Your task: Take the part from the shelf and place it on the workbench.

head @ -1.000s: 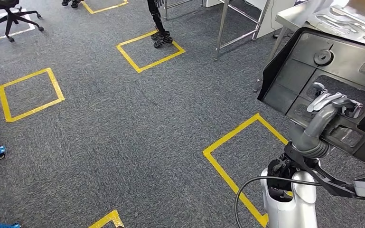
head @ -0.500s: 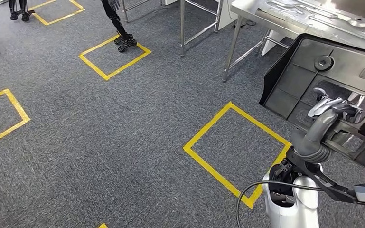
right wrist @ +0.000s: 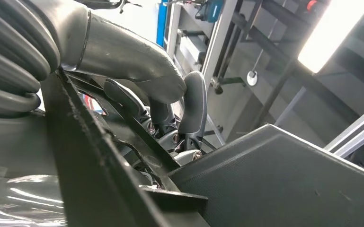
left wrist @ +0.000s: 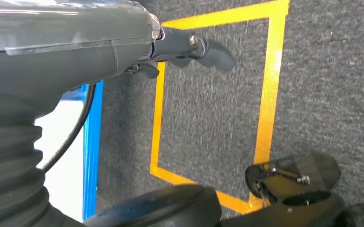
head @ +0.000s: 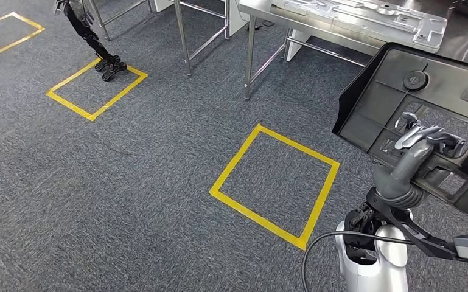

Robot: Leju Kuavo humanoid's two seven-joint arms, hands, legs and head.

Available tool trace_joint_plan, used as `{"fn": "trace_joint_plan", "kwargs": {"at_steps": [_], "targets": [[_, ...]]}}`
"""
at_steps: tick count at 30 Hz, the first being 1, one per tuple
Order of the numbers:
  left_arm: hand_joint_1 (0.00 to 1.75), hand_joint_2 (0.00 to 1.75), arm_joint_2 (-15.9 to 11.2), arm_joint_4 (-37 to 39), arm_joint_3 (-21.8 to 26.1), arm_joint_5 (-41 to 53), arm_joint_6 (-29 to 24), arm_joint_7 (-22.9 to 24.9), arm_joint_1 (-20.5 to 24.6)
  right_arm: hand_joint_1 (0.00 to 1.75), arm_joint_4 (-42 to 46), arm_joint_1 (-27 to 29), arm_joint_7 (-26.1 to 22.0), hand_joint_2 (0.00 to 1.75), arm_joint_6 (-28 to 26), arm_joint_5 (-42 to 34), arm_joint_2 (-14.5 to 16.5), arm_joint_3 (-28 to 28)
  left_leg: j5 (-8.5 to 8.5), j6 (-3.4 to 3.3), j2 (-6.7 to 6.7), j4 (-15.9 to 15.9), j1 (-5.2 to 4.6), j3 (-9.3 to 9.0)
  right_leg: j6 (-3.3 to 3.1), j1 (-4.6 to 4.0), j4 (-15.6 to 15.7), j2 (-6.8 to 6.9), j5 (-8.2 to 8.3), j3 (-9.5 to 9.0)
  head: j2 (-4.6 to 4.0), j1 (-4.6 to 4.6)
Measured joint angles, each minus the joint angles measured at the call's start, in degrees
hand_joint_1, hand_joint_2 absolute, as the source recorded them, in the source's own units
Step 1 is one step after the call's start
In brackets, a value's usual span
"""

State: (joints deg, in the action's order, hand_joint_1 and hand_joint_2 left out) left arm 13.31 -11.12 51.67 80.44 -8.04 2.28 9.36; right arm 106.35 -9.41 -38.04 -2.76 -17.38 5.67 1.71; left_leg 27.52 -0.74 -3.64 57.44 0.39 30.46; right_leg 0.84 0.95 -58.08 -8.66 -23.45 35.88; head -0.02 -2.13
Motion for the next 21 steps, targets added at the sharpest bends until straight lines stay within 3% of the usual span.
{"fn": "trace_joint_plan", "kwargs": {"at_steps": [2,4,6,7,8,9,11,13,15,16,18,19,21], "targets": [[0.0,1.75,0.0,0.0,0.0,0.1,0.0,0.0,-0.1,1.75,-0.1,0.0,0.0,1.75,0.0,-0.1,-0.1,0.0,-0.5,-0.52,1.47,-0.8,0.25,-0.4,0.5,-0.34,-1.7,2.64,-1.02,0.83,0.01,0.03],[0.0,1.75,-0.2,0.0,0.0,0.4,-0.1,0.1,-0.4,1.75,-0.2,-0.1,0.0,1.75,0.0,-0.1,-0.1,0.0,-0.64,-0.87,3.17,-1.2,0.21,-0.6,0.83,-0.4,-7.3,6.73,-4.01,3.56,0.01,0.05],[0.0,1.75,-0.5,0.0,-0.1,0.6,-0.1,0.1,-0.8,1.75,-0.5,0.2,0.0,1.75,0.0,-0.2,-0.1,0.0,-0.47,-1.03,5.04,-1.1,0.09,-0.56,1.17,0.0,-13.7,8.11,-6.38,6.81,0.0,0.05],[0.0,1.75,-0.5,0.0,-0.1,0.6,-0.1,0.1,-0.9,1.75,-0.6,0.4,-0.1,1.75,0.0,-0.3,-0.1,0.0,-0.35,-0.98,5.92,-1.1,0.07,-0.56,1.3,0.17,-14.6,8.38,-6.22,7.29,0.0,0.05],[0.0,1.75,-0.6,0.0,-0.2,0.6,-0.1,0.1,-0.9,1.75,-0.7,0.5,-0.1,1.75,-0.1,-0.3,-0.2,0.0,-0.18,-0.87,6.82,-1.0,0.08,-0.6,1.41,0.3,-13.5,8.73,-5.12,6.65,0.0,0.05],[0.0,1.75,-0.6,0.0,-0.2,0.6,-0.1,0.2,-0.9,1.75,-0.7,0.5,-0.1,1.75,-0.1,-0.3,-0.2,0.0,0.03,-0.7,7.57,-0.9,0.1,-0.72,1.44,0.38,-10.1,9.43,-3.29,4.75,0.0,0.05],[0.0,1.75,-0.6,0.0,-0.3,0.6,0.0,0.2,-0.8,1.75,-0.7,0.5,-0.1,1.75,-0.1,-0.3,-0.2,0.0,0.55,-0.19,8.86,-0.7,-0.09,-1.13,1.07,0.09,-2.7,12.26,-0.89,0.67,0.0,0.05],[0.0,1.75,-0.7,0.0,-0.3,0.6,0.2,0.4,-0.8,1.75,-0.8,0.4,-0.1,1.75,-0.1,-0.3,-0.2,0.1,0.97,0.45,9.91,-0.7,-0.36,-1.54,0.41,-0.34,-0.1,13.59,-0.74,-0.74,0.0,0.05],[0.0,1.75,-0.7,0.0,-0.3,0.6,0.2,0.5,-0.6,1.75,-0.8,0.4,-0.1,1.75,-0.1,-0.3,-0.2,0.1,1.28,1.12,11.05,-0.9,-0.41,-2.02,-0.22,-0.41,-0.1,12.17,-0.72,-0.69,0.0,0.04],[0.0,1.75,-0.7,0.0,-0.3,0.6,0.3,0.5,-0.6,1.75,-0.7,0.4,-0.1,1.75,-0.2,-0.3,-0.2,0.1,1.71,1.46,10.64,-0.5,-0.3,-2.12,-0.55,-0.3,0.1,11.4,-0.66,-0.75,0.0,0.04],[0.0,1.75,-0.7,0.0,-0.3,0.5,0.3,0.5,-0.5,1.75,-0.7,0.2,-0.1,1.75,-0.2,-0.3,-0.1,0.2,4.1,1.96,7.92,3.0,-0.01,-0.8,-1.28,-0.01,0.5,9.94,-0.47,-0.92,0.0,0.03],[0.0,1.75,-0.6,0.0,-0.3,0.5,0.3,0.6,-0.4,1.75,-0.7,0.1,-0.1,1.75,-0.2,-0.3,0.0,0.3,6.0,2.1,6.11,6.7,0.12,0.87,-1.53,0.02,0.5,9.24,-0.44,-0.93,0.0,0.03],[0.0,1.75,-0.6,0.0,-0.3,0.4,0.4,0.6,-0.1,1.75,-0.7,0.1,-0.1,1.75,-0.2,-0.2,0.1,0.5,9.07,2.22,4.67,14.6,0.15,4.73,-1.76,-0.09,0.5,7.77,-0.47,-0.93,0.0,0.03]]}}
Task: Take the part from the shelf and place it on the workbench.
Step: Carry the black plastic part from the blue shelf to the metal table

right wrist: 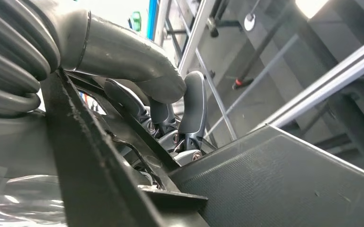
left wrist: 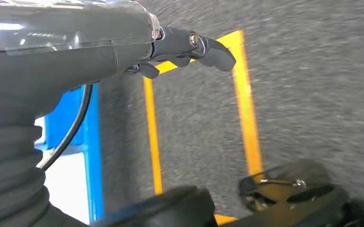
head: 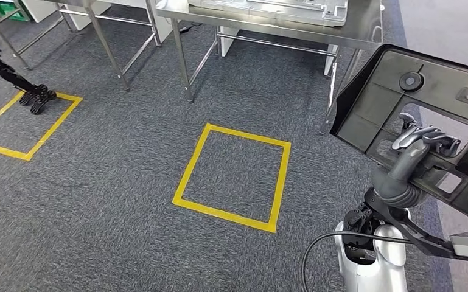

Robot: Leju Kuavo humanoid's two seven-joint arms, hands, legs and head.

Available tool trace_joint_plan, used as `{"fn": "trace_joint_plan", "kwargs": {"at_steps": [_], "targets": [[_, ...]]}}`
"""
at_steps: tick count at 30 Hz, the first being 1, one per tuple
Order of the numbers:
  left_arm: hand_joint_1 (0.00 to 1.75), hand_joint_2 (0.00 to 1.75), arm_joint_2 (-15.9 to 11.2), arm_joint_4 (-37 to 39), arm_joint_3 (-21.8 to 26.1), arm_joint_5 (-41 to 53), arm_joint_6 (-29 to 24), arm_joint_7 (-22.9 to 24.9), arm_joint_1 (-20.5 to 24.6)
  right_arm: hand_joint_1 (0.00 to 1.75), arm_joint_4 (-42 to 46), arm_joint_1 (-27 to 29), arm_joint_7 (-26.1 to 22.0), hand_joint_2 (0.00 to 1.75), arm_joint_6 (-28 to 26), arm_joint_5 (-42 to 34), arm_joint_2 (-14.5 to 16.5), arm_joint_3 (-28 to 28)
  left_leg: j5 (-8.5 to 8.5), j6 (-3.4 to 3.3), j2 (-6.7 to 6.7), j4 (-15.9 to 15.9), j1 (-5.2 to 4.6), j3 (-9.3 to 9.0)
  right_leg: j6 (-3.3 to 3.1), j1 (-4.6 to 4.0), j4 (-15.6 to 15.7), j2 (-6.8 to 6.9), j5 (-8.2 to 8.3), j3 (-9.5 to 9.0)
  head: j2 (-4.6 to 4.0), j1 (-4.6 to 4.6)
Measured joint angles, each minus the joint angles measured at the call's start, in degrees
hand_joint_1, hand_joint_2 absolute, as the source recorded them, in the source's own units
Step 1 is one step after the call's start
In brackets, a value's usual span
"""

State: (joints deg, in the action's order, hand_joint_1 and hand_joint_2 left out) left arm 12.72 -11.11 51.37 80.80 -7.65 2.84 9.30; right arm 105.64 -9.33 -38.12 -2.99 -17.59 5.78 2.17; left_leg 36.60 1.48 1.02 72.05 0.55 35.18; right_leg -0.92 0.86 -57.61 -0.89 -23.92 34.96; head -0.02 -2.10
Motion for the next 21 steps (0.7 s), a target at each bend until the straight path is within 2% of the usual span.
{"fn": "trace_joint_plan", "kwargs": {"at_steps": [1,2,3,4,5,7,9,11,12,13,14,15,16,17,18,19,21], "targets": [[0.0,1.75,0.0,0.0,0.0,0.0,0.1,0.0,0.2,1.75,0.0,0.0,0.0,1.75,0.0,0.0,0.0,0.0,0.02,-0.01,-0.16,1.8,0.0,1.0,-0.02,-0.05,0.0,-0.89,-0.01,-0.04,0.0,0.0],[0.0,1.75,0.0,0.0,0.0,0.0,0.1,0.1,0.3,1.75,-0.1,0.0,0.0,1.75,-0.1,0.0,0.0,0.1,-1.23,-0.1,-0.28,1.3,0.0,0.96,-0.01,-0.09,-0.1,-1.79,-0.01,-0.12,0.0,0.0],[0.0,1.75,0.0,0.0,0.0,0.1,0.1,0.2,0.3,1.75,-0.1,0.0,0.0,1.75,-0.2,0.0,0.0,0.1,-3.39,-0.27,-0.51,-1.3,0.01,0.01,0.01,-0.1,-0.2,-2.67,-0.03,-0.19,0.0,0.0],[0.0,1.75,0.0,0.0,0.0,0.1,0.1,0.3,0.1,1.75,-0.1,0.0,0.0,1.75,-0.3,0.1,0.0,0.1,-5.92,-0.56,-0.97,-5.4,0.01,-1.5,0.06,-0.11,-0.3,-3.39,-0.06,-0.22,0.0,0.0],[0.0,1.75,0.0,0.0,0.0,0.2,0.2,0.4,0.0,1.75,-0.1,0.1,0.0,1.75,-0.4,0.1,0.0,0.1,-7.73,-0.87,-1.55,-9.1,-0.02,-2.83,0.18,-0.17,-0.4,-3.99,-0.06,-0.19,0.01,0.0],[0.0,1.75,0.0,0.0,0.0,0.2,0.2,0.6,0.0,1.75,-0.1,0.2,0.0,1.75,-0.5,0.1,0.1,0.2,-8.95,-1.39,-2.4,-13.6,-0.12,-4.28,0.73,-0.15,-0.7,-4.81,0.05,0.3,0.01,0.0],[0.0,1.75,0.1,0.0,0.0,0.2,0.2,0.7,0.2,1.75,0.0,0.4,0.0,1.75,-0.5,0.1,0.1,0.2,-8.81,-1.92,-2.45,-14.5,-0.16,-4.46,1.57,-0.07,-0.5,-5.19,0.33,0.71,0.01,0.0],[0.0,1.75,0.2,0.0,0.0,0.1,0.3,0.8,0.2,1.75,0.0,0.5,0.0,1.75,-0.6,0.2,0.0,0.2,-9.37,-2.63,-2.16,-15.0,0.04,-4.7,2.16,-0.1,-1.4,-3.51,-0.28,1.11,0.0,0.01],[0.0,1.75,0.2,0.0,0.0,0.0,0.3,0.8,0.1,1.75,0.0,0.5,0.0,1.75,-0.6,0.2,0.0,0.2,-9.62,-2.92,-1.91,-15.3,0.18,-4.82,2.36,-0.15,-3.2,-2.18,-1.48,1.96,0.0,0.02],[0.0,1.75,0.2,0.0,0.0,-0.2,0.4,0.9,-0.1,1.75,0.0,0.5,0.0,1.75,-0.6,0.2,0.0,0.2,-9.74,-3.09,-1.63,-15.5,0.17,-4.85,2.52,-0.06,-6.2,-0.78,-3.2,3.36,0.0,0.02],[0.0,1.75,0.1,0.0,0.0,-0.3,0.5,0.9,-0.3,1.75,0.0,0.4,0.0,1.75,-0.7,0.2,0.0,0.2,-9.76,-3.2,-1.35,-15.5,0.14,-4.8,2.72,0.03,-10.0,0.03,-5.1,5.21,0.0,0.02],[0.0,1.75,0.1,0.0,0.0,-0.5,0.6,1.0,-0.5,1.75,-0.1,0.4,0.0,1.75,-0.7,0.2,0.0,0.2,-9.76,-3.21,-1.06,-15.5,0.11,-4.74,2.94,0.19,-13.8,0.35,-6.56,7.02,0.0,0.02],[0.0,1.75,0.1,0.0,0.1,-0.6,0.7,1.0,-0.7,1.75,-0.2,0.5,0.0,1.75,-0.7,0.2,0.0,0.2,-9.73,-3.18,-0.82,-15.4,0.11,-4.72,3.14,0.37,-16.2,0.49,-7.08,8.17,0.0,0.02],[0.0,1.75,0.1,0.0,0.1,-0.8,0.7,1.0,-0.8,1.75,-0.3,0.5,0.0,1.75,-0.7,0.2,0.0,0.2,-9.67,-3.11,-0.62,-15.4,0.11,-4.75,3.3,0.55,-16.4,0.6,-6.49,8.24,0.0,0.02],[0.0,1.75,0.1,0.0,0.1,-0.9,0.7,1.0,-0.8,1.75,-0.4,0.4,0.0,1.75,-0.6,0.2,0.0,0.2,-9.58,-2.98,-0.48,-15.4,0.13,-4.84,3.4,0.72,-14.3,0.75,-4.97,7.12,0.0,0.02],[0.0,1.75,0.1,0.0,0.1,-1.0,0.7,1.0,-0.8,1.75,-0.5,0.4,0.0,1.75,-0.6,0.2,0.0,0.2,-9.43,-2.78,-0.4,-15.3,0.14,-4.99,3.42,0.85,-10.3,1.0,-2.91,4.94,0.0,0.02],[0.0,1.75,0.1,0.0,0.1,-1.0,0.6,1.0,-0.8,1.75,-0.5,0.1,0.0,1.75,-0.5,0.2,0.0,0.2,-9.03,-2.18,-0.3,-15.1,-0.02,-5.13,3.1,0.77,-3.0,1.49,-0.67,1.08,0.0,0.02]]}}
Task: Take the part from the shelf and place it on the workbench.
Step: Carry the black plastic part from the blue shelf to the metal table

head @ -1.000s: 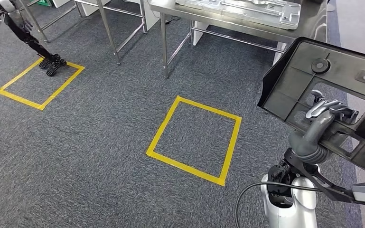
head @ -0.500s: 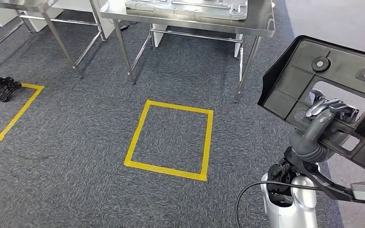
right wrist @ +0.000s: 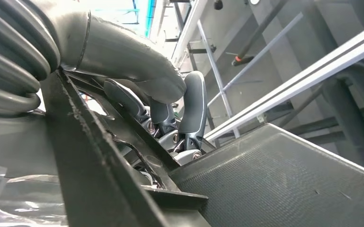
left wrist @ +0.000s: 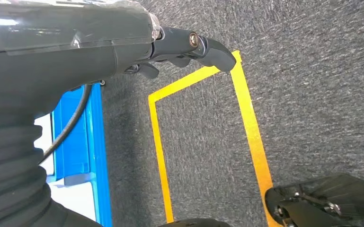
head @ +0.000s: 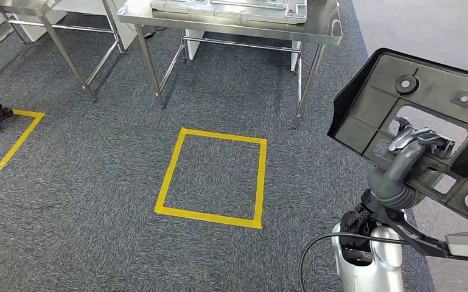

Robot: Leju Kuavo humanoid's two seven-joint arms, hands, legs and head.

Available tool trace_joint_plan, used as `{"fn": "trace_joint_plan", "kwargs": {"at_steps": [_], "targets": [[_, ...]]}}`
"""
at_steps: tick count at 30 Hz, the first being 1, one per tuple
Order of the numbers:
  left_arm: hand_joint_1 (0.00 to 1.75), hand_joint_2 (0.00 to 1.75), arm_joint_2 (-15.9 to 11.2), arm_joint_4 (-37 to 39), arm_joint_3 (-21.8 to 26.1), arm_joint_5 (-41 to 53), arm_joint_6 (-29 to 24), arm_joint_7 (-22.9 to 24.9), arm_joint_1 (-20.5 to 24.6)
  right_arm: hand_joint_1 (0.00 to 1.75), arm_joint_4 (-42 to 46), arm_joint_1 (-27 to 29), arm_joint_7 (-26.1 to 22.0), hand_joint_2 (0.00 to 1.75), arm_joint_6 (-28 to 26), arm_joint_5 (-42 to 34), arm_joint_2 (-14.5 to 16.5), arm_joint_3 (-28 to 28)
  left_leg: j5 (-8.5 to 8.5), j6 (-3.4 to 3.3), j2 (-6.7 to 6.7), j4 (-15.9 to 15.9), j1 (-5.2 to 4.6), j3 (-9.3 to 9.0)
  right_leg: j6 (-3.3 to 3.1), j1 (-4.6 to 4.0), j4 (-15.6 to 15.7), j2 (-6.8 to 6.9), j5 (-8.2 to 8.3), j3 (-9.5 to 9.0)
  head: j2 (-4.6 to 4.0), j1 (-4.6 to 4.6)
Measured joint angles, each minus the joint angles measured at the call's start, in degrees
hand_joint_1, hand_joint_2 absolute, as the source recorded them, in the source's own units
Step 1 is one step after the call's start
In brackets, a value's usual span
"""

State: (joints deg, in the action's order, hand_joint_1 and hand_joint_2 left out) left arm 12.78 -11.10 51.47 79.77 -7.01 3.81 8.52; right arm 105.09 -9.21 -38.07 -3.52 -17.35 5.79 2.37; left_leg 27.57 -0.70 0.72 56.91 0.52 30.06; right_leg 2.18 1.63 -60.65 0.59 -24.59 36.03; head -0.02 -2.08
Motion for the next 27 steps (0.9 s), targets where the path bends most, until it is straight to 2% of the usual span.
{"fn": "trace_joint_plan", "kwargs": {"at_steps": [1,4,6,7,9,10,11,12,14,15,16,17,20,22,23,25,26,27], "targets": [[0.0,1.75,0.0,0.0,0.0,-0.1,-0.1,0.0,0.0,1.75,0.0,-0.1,0.0,1.75,0.0,0.0,0.0,0.0,0.17,0.36,0.04,0.1,-0.08,-0.02,-0.3,-0.16,1.9,0.12,0.24,-0.95,0.0,-0.01],[0.0,1.75,0.0,0.0,0.0,-0.3,-0.2,0.1,0.1,1.75,-0.1,-0.3,0.0,1.75,0.1,0.0,0.0,0.0,0.54,1.45,0.18,0.0,-0.06,-0.22,-1.45,-0.46,2.4,-0.19,-0.13,-1.15,0.01,-0.02],[0.0,1.75,-0.1,0.0,0.1,-0.4,-0.3,0.1,0.1,1.75,-0.2,-0.6,0.0,1.75,0.1,0.0,0.0,0.1,1.92,1.98,0.04,2.1,0.09,0.49,-2.22,-0.29,2.8,-0.35,-0.2,-1.59,0.01,-0.02],[0.0,1.75,-0.1,0.0,0.1,-0.4,-0.3,0.1,0.2,1.75,-0.2,-0.6,0.0,1.75,0.1,0.0,0.0,0.2,3.33,2.14,-0.08,4.9,0.15,1.77,-2.54,-0.23,2.9,-0.36,-0.26,-1.8,0.01,-0.02],[0.0,1.75,-0.1,0.0,0.2,-0.4,-0.3,0.1,0.4,1.75,-0.4,-0.8,0.0,1.75,0.1,0.0,0.0,0.4,6.73,2.3,-0.18,12.9,0.15,5.93,-2.99,-0.49,2.9,-0.4,-0.53,-2.0,0.01,-0.02],[0.0,1.75,-0.2,0.0,0.2,-0.4,-0.3,0.1,0.5,1.75,-0.6,-0.7,0.0,1.75,0.1,0.0,0.0,0.4,7.65,2.33,-0.19,16.2,0.14,7.88,-3.14,-0.64,2.9,-0.5,-0.64,-2.09,0.01,-0.02],[0.0,1.75,-0.2,0.0,0.2,-0.4,-0.3,0.1,0.5,1.75,-0.7,-0.7,0.0,1.75,0.1,0.0,0.0,0.5,7.45,2.27,-0.2,17.8,0.14,9.02,-3.22,-0.77,2.9,-0.67,-0.77,-2.24,0.0,-0.02],[0.0,1.75,-0.3,0.0,0.3,-0.4,-0.3,0.2,0.3,1.75,-0.8,-0.7,0.0,1.75,0.1,0.0,0.0,0.5,6.05,2.12,-0.21,17.1,0.12,9.06,-3.23,-0.87,2.9,-0.91,-0.92,-2.47,0.0,-0.02],[0.0,1.75,-0.4,0.0,0.3,-0.4,-0.3,0.2,-0.1,1.75,-1.0,-0.7,0.1,1.75,0.1,0.1,0.0,0.6,1.03,1.49,-0.37,9.7,0.03,6.37,-3.06,-0.97,2.9,-1.37,-1.31,-3.08,0.0,-0.01],[0.0,1.75,-0.5,0.0,0.4,-0.4,-0.3,0.3,-0.2,1.75,-1.0,-0.7,0.1,1.75,0.0,0.2,0.0,0.6,-0.79,1.08,-0.54,6.0,-0.11,4.88,-2.89,-1.05,2.8,-1.51,-1.5,-3.25,0.0,-0.01],[0.0,1.75,-0.5,0.0,0.4,-0.4,-0.3,0.3,-0.2,1.75,-1.0,-0.7,0.1,1.75,0.0,0.4,0.0,0.7,-1.81,0.71,-0.68,3.1,-0.25,3.77,-2.66,-1.11,2.7,-1.61,-1.62,-3.2,0.01,-0.01],[0.0,1.75,-0.5,0.0,0.4,-0.4,-0.3,0.3,-0.2,1.75,-1.1,-0.7,0.2,1.75,0.0,0.5,0.0,0.8,-1.96,0.44,-0.8,1.7,-0.37,3.32,-2.38,-1.16,2.6,-1.65,-1.69,-3.02,0.01,-0.01],[0.0,1.75,-0.5,0.0,0.4,-0.4,-0.2,0.3,-0.3,1.75,-1.2,-0.6,0.2,1.75,-0.1,0.8,0.0,0.9,-1.68,-0.24,-0.86,0.7,-0.41,2.95,-1.38,-1.07,2.5,-1.62,-1.94,-2.88,0.0,-0.01],[0.0,1.75,-0.4,0.0,0.4,-0.4,-0.2,0.3,-0.3,1.75,-1.2,-0.7,0.2,1.75,-0.1,0.9,-0.1,0.9,-1.74,-0.86,-0.82,0.2,-0.19,2.35,-0.74,-0.94,0.3,-1.35,-3.3,-2.05,0.0,0.0],[0.0,1.75,-0.4,0.0,0.4,-0.4,-0.2,0.3,-0.2,1.75,-1.2,-0.7,0.2,1.75,-0.1,0.9,-0.1,0.9,-1.71,-1.09,-0.77,0.1,-0.12,2.08,-0.51,-0.85,-2.6,-1.21,-4.73,-0.64,0.0,0.01],[0.0,1.75,-0.4,0.0,0.4,-0.5,-0.2,0.3,-0.2,1.75,-1.4,-0.8,0.2,1.75,-0.1,1.0,-0.1,0.9,-1.44,-1.38,-0.7,0.0,-0.13,1.84,-0.18,-0.76,-10.4,-1.07,-7.87,3.75,0.0,-0.01],[0.0,1.75,-0.4,0.0,0.5,-0.5,-0.2,0.2,-0.3,1.75,-1.5,-0.7,0.2,1.75,-0.2,1.0,-0.1,0.9,-1.28,-1.42,-0.68,0.1,-0.14,1.72,-0.07,-0.71,-13.5,-1.02,-8.55,5.7,0.0,-0.01],[0.0,1.75,-0.4,0.0,0.5,-0.6,-0.2,0.2,-0.3,1.75,-1.7,-0.7,0.2,1.75,-0.3,1.0,-0.2,0.9,-1.08,-1.39,-0.69,0.1,-0.14,1.53,-0.01,-0.68,-14.5,-0.96,-8.02,6.72,0.0,-0.01]]}}
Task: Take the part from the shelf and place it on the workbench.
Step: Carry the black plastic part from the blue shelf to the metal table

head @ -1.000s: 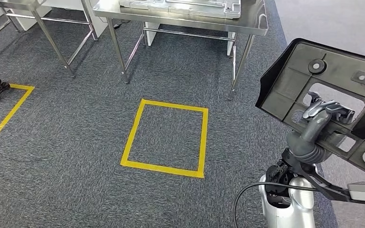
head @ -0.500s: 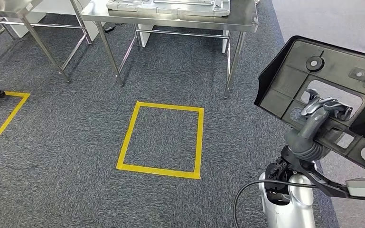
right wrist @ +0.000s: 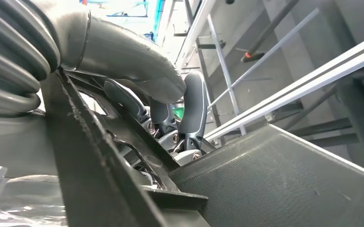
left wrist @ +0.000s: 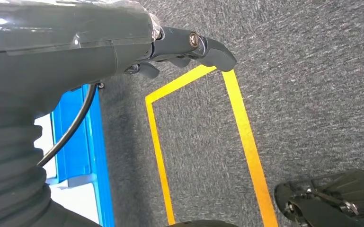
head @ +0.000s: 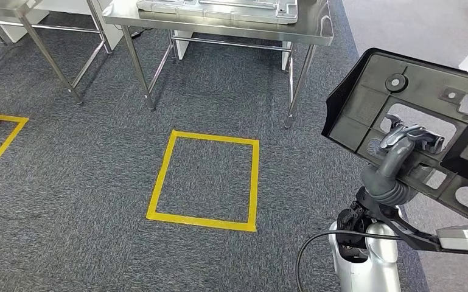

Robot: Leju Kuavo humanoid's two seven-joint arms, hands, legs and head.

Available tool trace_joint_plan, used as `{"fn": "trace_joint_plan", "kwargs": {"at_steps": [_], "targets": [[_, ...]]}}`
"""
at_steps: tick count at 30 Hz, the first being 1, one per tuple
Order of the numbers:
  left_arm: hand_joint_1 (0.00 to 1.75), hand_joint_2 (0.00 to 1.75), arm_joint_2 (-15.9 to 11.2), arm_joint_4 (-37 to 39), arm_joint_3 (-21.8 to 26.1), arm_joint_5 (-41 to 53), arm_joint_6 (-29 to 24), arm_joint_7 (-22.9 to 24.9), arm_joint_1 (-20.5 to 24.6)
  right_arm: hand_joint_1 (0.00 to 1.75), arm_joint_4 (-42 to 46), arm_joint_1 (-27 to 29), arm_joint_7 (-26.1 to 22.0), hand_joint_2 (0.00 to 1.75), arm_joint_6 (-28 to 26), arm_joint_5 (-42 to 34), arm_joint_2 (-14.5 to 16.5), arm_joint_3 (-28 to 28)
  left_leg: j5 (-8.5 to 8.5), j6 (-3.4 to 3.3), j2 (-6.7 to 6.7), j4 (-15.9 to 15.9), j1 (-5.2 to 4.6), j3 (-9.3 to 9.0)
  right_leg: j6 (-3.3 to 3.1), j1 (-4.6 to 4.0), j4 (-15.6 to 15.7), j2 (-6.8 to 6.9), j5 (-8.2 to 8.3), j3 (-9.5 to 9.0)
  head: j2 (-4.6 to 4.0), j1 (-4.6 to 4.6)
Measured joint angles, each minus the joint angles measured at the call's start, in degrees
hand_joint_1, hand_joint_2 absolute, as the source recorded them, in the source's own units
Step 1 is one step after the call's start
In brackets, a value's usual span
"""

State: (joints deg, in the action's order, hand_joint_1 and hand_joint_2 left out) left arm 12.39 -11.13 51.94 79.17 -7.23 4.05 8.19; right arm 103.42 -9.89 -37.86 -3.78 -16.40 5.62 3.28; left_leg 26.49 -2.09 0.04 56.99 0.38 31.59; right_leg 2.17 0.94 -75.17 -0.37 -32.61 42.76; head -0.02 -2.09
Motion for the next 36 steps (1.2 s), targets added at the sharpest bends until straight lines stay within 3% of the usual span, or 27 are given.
{"fn": "trace_joint_plan", "kwargs": {"at_steps": [1,3,5,8,10,11,13,14,15,16,17,19,20,25,27,29,30,31,32,34,36], "targets": [[0.0,1.75,0.0,0.0,0.0,-0.1,0.0,0.0,0.0,1.75,-0.1,0.0,0.0,1.75,0.0,0.0,0.0,0.0,0.24,0.09,-0.02,0.0,0.0,-0.3,0.0,0.03,1.2,0.06,1.66,-0.2,0.0,0.0],[0.0,1.75,0.0,0.0,0.1,-0.5,0.1,0.0,-0.1,1.75,-0.3,-0.1,0.0,1.75,0.0,0.0,-0.1,0.0,0.92,0.42,-0.07,0.0,-0.03,-1.15,-0.28,0.04,9.0,0.36,6.6,-3.46,0.0,0.01],[0.0,1.75,0.0,0.0,0.1,-0.7,0.2,-0.1,0.0,1.75,-0.3,-0.2,0.0,1.75,-0.1,0.0,-0.2,0.0,1.66,1.01,-0.11,0.2,-0.26,-1.64,-0.84,-0.19,15.4,0.6,8.8,-6.45,0.0,0.0],[0.0,1.75,0.0,0.0,0.1,-0.7,0.2,-0.1,0.0,1.75,-0.5,-0.3,0.1,1.75,-0.1,0.0,-0.3,0.1,2.4,1.98,0.09,0.1,-0.36,-1.91,-1.83,-0.41,16.8,0.37,8.25,-7.17,0.0,-0.01],[0.0,1.75,0.0,0.0,0.2,-0.7,0.2,-0.1,0.1,1.75,-0.5,-0.3,0.1,1.75,-0.1,0.0,-0.3,0.1,3.68,2.58,0.18,2.0,-0.27,-1.45,-2.57,-0.21,17.2,0.26,7.98,-7.81,0.0,-0.01],[0.0,1.75,-0.1,0.0,0.2,-0.7,0.2,-0.1,0.1,1.75,-0.5,-0.3,0.1,1.75,-0.1,0.0,-0.4,0.1,5.05,2.84,0.17,4.8,-0.2,-0.17,-2.92,-0.12,17.3,0.28,7.78,-8.21,0.0,-0.01],[0.0,1.75,-0.1,0.0,0.2,-0.9,0.2,-0.1,0.1,1.75,-0.6,-0.3,0.1,1.75,-0.1,0.0,-0.4,0.1,8.18,3.24,0.14,13.1,-0.14,4.32,-3.35,-0.21,17.3,0.29,7.23,-8.75,0.0,-0.01],[0.0,1.75,-0.1,0.0,0.3,-1.0,0.2,-0.1,0.0,1.75,-0.7,-0.3,0.1,1.75,-0.1,0.0,-0.4,0.1,8.99,3.35,0.14,16.6,-0.13,6.56,-3.41,-0.26,17.3,0.21,6.94,-9.03,0.0,-0.01],[0.0,1.75,-0.2,0.0,0.4,-1.1,0.2,-0.1,-0.1,1.75,-0.8,-0.2,0.1,1.75,-0.1,0.0,-0.4,0.1,8.6,3.35,0.14,18.2,-0.13,7.96,-3.4,-0.28,17.3,0.12,6.64,-9.39,0.0,-0.01],[0.0,1.75,-0.2,0.0,0.4,-1.2,0.3,-0.1,-0.2,1.75,-0.9,-0.1,0.1,1.75,-0.1,0.0,-0.4,0.1,6.93,3.26,0.14,17.3,-0.13,8.17,-3.33,-0.29,17.3,0.0,6.29,-9.89,0.0,-0.01],[0.0,1.75,-0.2,0.0,0.5,-1.2,0.3,-0.1,-0.2,1.75,-0.9,-0.1,0.1,1.75,-0.1,-0.1,-0.4,0.1,4.29,3.08,0.14,14.2,-0.14,7.34,-3.23,-0.29,17.3,-0.11,5.9,-10.49,0.0,-0.01],[0.0,1.75,-0.3,0.0,0.6,-1.3,0.4,-0.1,-0.3,1.75,-1.0,0.0,0.1,1.75,-0.1,-0.1,-0.4,0.1,-0.69,2.46,0.07,6.2,-0.28,4.49,-2.88,-0.41,17.2,-0.23,5.08,-11.45,0.01,-0.02],[0.0,1.75,-0.3,0.0,0.6,-1.4,0.4,-0.1,-0.2,1.75,-1.0,0.0,0.1,1.75,-0.1,-0.1,-0.4,0.1,-1.72,2.09,0.03,3.5,-0.41,3.47,-2.62,-0.46,17.2,-0.29,4.8,-11.58,0.01,-0.02],[0.0,1.75,-0.2,0.0,1.1,-1.8,0.5,-0.1,-0.2,1.75,-1.2,0.1,0.1,1.75,-0.1,-0.1,-0.5,0.1,-1.19,0.29,-0.14,0.5,-0.38,1.68,-0.92,-0.44,15.4,-0.21,4.56,-11.22,0.0,-0.01],[0.0,1.75,-0.2,0.0,1.3,-1.8,0.5,-0.1,-0.2,1.75,-1.2,0.0,0.1,1.75,-0.1,-0.1,-0.6,0.1,-0.89,-0.19,-0.15,0.1,-0.25,0.84,-0.59,-0.25,10.5,-0.07,2.09,-8.56,0.0,0.01],[0.0,1.75,-0.2,0.0,1.5,-1.9,0.5,-0.1,-0.2,1.75,-1.3,0.2,0.1,1.75,-0.1,-0.1,-0.7,0.1,-0.39,-0.38,-0.14,0.0,-0.27,0.4,-0.34,-0.14,3.2,0.0,-0.78,-3.86,0.0,0.0],[0.0,1.75,-0.2,0.0,1.5,-1.9,0.5,-0.1,-0.3,1.75,-1.3,0.4,0.1,1.75,0.0,-0.1,-0.7,0.1,-0.11,-0.37,-0.15,0.1,-0.28,0.09,-0.19,-0.1,1.0,0.02,-1.04,-2.07,0.0,0.01],[0.0,1.75,-0.2,0.0,1.5,-1.9,0.5,-0.1,-0.4,1.75,-1.4,0.5,0.1,1.75,0.0,-0.1,-0.8,0.1,0.22,-0.31,-0.15,0.1,-0.28,-0.32,-0.11,-0.07,0.8,0.05,-0.09,-1.27,0.0,0.01],[0.0,1.75,-0.2,0.0,1.5,-1.9,0.5,-0.2,-0.4,1.75,-1.4,0.5,0.1,1.75,0.0,-0.1,-0.8,0.1,0.59,-0.22,-0.16,0.1,-0.28,-0.87,-0.12,-0.06,3.0,0.09,2.05,-1.68,0.0,0.01],[0.0,1.75,-0.1,0.0,1.5,-1.9,0.5,-0.2,-0.5,1.75,-1.4,0.6,0.1,1.75,0.0,-0.1,-0.9,0.1,1.45,0.11,-0.17,0.1,-0.29,-2.14,-0.39,-0.11,10.7,0.27,7.08,-4.6,0.01,0.01],[0.0,1.75,-0.1,0.0,1.5,-1.9,0.6,-0.2,-0.4,1.75,-1.4,0.5,0.1,1.75,0.0,-0.1,-0.9,0.1,2.18,0.71,-0.14,-0.1,-0.34,-2.72,-0.95,-0.5,16.1,0.53,8.61,-6.63,0.0,0.02]]}}
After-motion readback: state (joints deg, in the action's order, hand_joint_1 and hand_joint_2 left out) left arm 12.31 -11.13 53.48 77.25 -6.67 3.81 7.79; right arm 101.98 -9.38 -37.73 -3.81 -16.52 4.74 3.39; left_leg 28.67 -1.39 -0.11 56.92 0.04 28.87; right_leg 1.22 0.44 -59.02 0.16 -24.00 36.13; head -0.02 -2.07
